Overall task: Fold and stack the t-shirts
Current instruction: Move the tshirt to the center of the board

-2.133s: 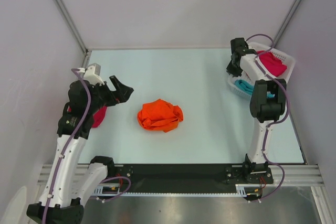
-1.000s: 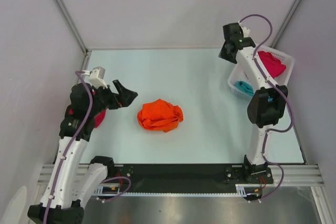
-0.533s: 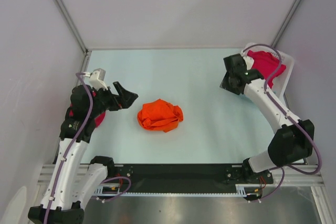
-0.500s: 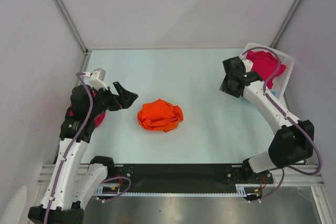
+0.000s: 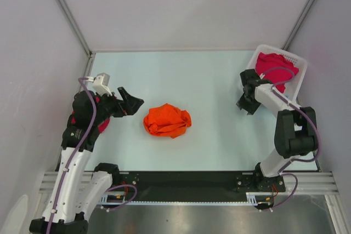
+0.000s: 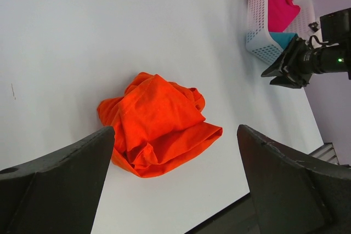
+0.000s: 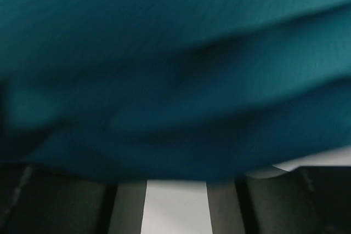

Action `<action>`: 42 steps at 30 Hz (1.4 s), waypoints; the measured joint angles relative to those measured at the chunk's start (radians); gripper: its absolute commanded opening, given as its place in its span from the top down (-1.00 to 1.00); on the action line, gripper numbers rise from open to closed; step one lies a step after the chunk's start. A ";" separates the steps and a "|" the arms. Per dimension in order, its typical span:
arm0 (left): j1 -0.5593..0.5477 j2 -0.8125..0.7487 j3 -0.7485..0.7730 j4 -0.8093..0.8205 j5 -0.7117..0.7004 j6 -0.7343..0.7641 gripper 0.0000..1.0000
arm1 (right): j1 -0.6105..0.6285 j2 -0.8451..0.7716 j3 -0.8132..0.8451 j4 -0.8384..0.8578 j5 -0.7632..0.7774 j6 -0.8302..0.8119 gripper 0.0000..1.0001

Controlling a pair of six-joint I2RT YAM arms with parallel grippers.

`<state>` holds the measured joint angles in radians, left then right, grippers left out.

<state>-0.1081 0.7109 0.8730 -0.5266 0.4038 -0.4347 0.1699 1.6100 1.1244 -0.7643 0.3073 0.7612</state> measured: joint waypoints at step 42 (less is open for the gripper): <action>0.000 0.000 0.002 -0.023 -0.005 0.027 -0.99 | -0.367 0.348 0.347 -0.022 0.142 0.039 0.21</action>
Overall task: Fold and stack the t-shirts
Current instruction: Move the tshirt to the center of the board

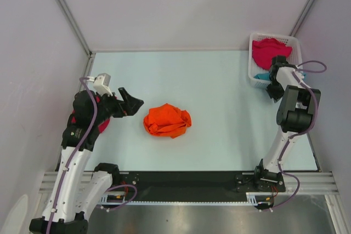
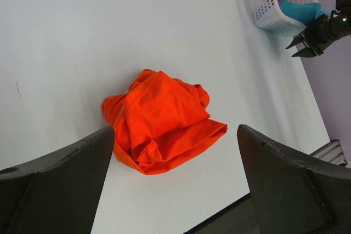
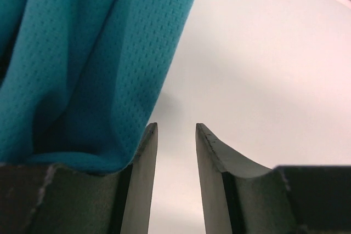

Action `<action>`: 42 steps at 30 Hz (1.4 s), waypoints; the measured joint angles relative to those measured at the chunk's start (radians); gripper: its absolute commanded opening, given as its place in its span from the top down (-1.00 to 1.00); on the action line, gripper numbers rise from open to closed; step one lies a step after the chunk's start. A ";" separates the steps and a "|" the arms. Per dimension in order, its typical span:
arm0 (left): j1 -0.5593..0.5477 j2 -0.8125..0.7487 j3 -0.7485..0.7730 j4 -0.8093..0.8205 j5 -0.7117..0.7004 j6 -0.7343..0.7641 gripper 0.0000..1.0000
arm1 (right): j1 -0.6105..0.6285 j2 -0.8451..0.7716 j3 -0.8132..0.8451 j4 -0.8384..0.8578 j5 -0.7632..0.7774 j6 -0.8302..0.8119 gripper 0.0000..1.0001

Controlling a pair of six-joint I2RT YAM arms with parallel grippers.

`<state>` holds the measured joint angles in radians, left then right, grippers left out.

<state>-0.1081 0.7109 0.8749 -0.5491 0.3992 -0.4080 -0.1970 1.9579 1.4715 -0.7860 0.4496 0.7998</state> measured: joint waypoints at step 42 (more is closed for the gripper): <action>0.000 0.119 0.045 0.052 0.031 0.000 -0.99 | 0.425 0.235 0.321 -0.060 0.126 -0.169 0.17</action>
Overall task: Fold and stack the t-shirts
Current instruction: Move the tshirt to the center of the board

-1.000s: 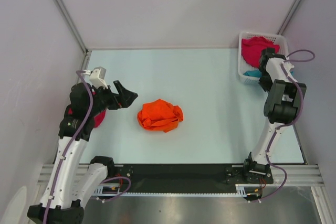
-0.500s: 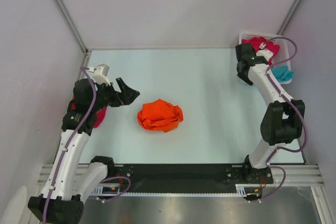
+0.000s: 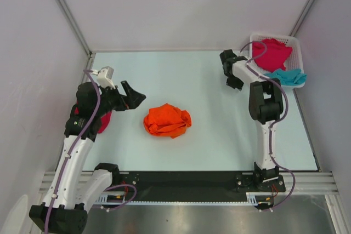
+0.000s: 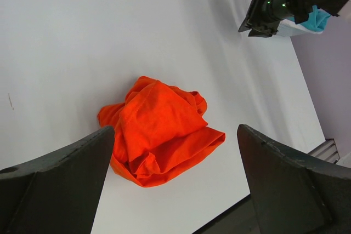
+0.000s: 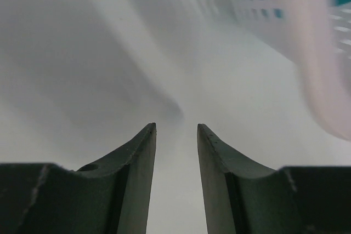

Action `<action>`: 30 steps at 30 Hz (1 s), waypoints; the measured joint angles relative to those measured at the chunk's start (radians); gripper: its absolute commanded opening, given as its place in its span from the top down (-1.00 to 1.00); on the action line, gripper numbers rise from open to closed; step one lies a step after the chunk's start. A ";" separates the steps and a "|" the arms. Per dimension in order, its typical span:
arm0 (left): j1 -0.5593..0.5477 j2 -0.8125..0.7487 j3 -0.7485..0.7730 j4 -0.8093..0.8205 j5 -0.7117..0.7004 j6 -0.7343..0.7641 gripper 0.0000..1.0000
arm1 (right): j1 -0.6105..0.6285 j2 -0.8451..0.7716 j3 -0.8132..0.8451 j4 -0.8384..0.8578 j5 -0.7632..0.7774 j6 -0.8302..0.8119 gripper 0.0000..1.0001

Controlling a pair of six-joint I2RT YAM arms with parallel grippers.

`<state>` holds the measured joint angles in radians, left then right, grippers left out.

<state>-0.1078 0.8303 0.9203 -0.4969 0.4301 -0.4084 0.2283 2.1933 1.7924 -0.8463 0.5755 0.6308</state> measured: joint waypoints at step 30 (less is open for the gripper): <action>0.003 0.114 0.006 0.032 -0.024 0.024 -0.99 | -0.156 0.290 0.414 -0.025 -0.027 -0.089 0.16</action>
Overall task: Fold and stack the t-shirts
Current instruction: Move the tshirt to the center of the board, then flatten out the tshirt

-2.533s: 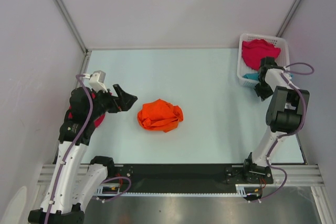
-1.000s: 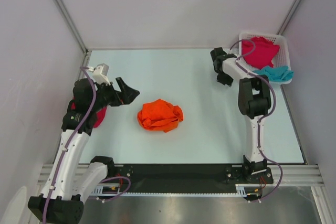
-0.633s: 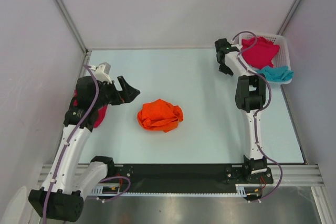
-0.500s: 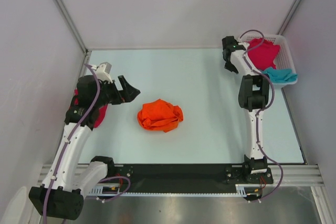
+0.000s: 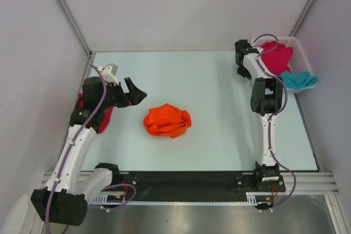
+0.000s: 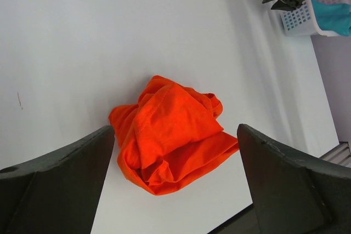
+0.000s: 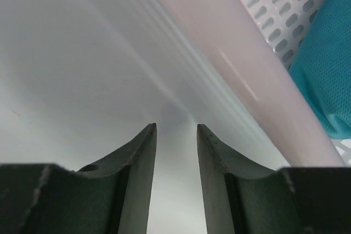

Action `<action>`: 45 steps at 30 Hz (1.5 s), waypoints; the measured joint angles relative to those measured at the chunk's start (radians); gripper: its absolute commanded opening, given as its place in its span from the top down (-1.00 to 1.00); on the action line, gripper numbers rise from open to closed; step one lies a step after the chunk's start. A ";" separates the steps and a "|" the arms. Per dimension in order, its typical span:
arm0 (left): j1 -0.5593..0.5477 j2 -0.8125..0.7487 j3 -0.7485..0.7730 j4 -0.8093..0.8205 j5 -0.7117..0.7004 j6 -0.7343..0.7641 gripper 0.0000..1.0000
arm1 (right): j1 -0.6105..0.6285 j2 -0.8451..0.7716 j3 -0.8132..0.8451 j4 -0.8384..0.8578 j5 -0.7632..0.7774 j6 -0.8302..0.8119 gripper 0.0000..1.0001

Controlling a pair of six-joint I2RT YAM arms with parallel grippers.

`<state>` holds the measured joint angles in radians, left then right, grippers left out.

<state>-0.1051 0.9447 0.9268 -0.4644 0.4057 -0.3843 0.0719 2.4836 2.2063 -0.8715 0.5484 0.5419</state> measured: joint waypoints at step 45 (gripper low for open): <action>-0.365 0.223 -0.262 0.156 -0.186 -0.304 1.00 | 0.888 -0.662 -0.877 0.272 -0.403 0.168 1.00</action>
<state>-0.4698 1.1679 0.6643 -0.3080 0.2195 -0.6880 0.9604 1.8214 1.3296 -0.5999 0.1452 0.7097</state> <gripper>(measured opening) 0.011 0.044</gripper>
